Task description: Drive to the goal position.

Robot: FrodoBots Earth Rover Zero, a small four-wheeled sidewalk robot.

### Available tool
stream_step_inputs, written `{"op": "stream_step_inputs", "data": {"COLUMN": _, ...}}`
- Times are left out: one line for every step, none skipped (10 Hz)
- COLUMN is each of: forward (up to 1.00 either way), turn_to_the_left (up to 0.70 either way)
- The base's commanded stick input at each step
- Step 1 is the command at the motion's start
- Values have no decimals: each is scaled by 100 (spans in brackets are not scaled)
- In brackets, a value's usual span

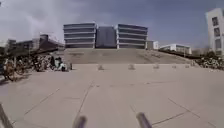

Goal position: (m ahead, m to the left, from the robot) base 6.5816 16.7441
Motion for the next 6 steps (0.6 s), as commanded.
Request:
{"op": "stream_step_inputs", "data": {"forward": 100, "turn_to_the_left": 0}}
{"op": "stream_step_inputs", "data": {"forward": 100, "turn_to_the_left": 0}}
{"op": "stream_step_inputs", "data": {"forward": 100, "turn_to_the_left": 0}}
{"op": "stream_step_inputs", "data": {"forward": 100, "turn_to_the_left": 0}}
{"op": "stream_step_inputs", "data": {"forward": 100, "turn_to_the_left": 0}}
{"op": "stream_step_inputs", "data": {"forward": 100, "turn_to_the_left": 0}}
